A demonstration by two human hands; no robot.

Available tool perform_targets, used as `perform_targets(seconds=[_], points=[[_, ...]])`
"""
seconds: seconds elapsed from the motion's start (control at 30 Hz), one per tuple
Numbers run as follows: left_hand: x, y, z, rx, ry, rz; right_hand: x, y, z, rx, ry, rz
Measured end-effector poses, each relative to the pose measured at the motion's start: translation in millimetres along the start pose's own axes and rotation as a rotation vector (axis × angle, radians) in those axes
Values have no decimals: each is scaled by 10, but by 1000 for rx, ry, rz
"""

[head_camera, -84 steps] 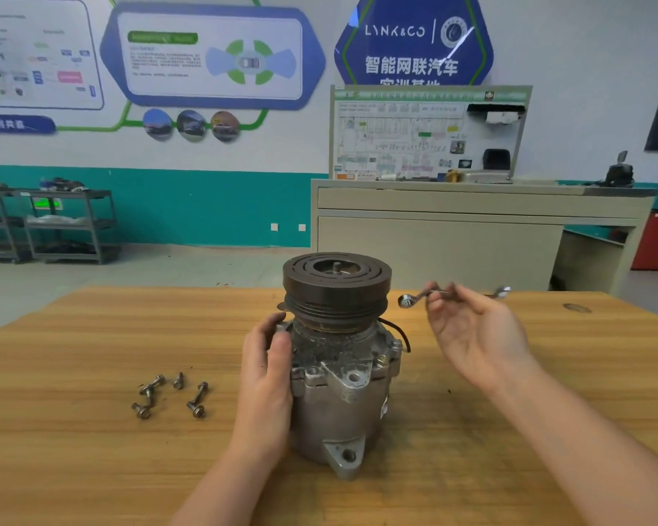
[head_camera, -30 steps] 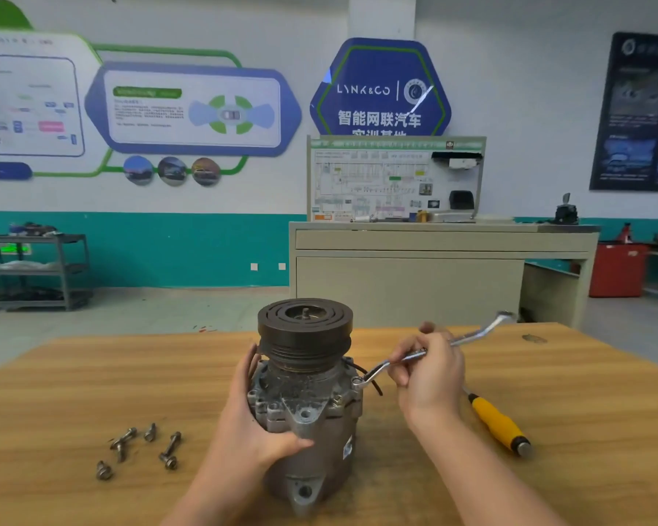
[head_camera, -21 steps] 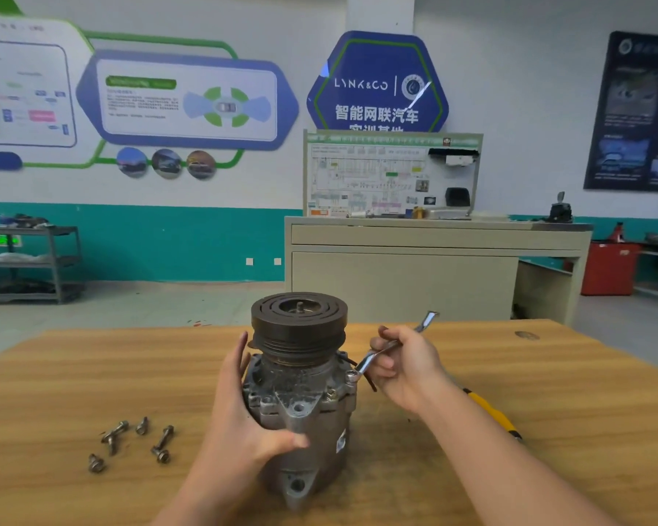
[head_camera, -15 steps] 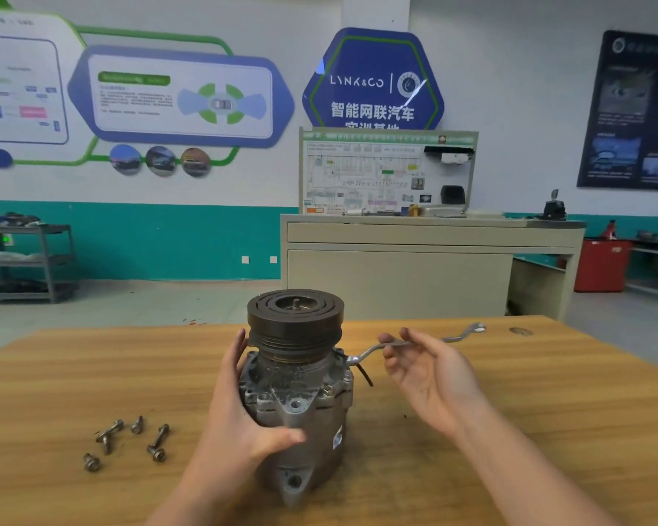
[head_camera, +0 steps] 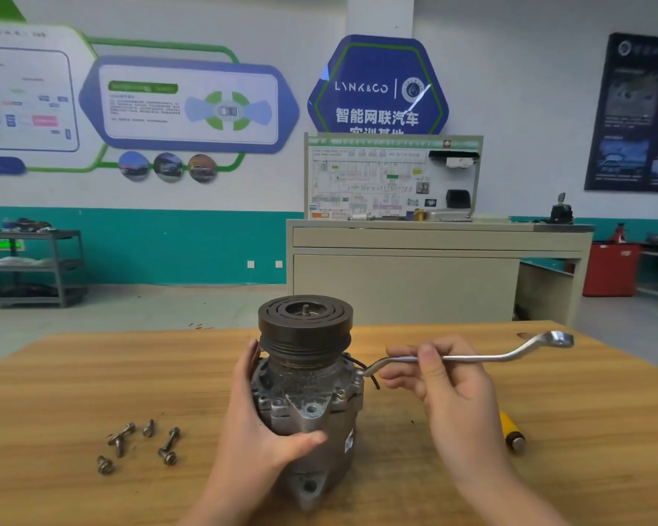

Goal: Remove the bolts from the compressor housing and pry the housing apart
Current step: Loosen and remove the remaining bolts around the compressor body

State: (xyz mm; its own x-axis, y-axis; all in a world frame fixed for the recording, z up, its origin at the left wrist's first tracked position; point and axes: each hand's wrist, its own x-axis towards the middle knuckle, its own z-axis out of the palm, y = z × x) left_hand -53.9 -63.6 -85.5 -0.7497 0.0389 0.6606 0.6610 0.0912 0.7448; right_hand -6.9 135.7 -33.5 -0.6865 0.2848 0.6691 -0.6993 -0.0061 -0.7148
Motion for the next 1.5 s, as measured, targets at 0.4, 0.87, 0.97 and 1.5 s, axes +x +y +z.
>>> perform_targets(seconds=[0.4,0.87,0.97,1.5], points=[[-16,-6,-30,25,-17,-66,-267,91,306,-513,67,-385],[29,14,-59,-64,-42,-140,258,220,392,359,614,213],[24,17,-53,-73,-41,-149,613,370,329,506,356,611],[40,-56,-34,-61,-23,-127,208,60,16,333,244,229]])
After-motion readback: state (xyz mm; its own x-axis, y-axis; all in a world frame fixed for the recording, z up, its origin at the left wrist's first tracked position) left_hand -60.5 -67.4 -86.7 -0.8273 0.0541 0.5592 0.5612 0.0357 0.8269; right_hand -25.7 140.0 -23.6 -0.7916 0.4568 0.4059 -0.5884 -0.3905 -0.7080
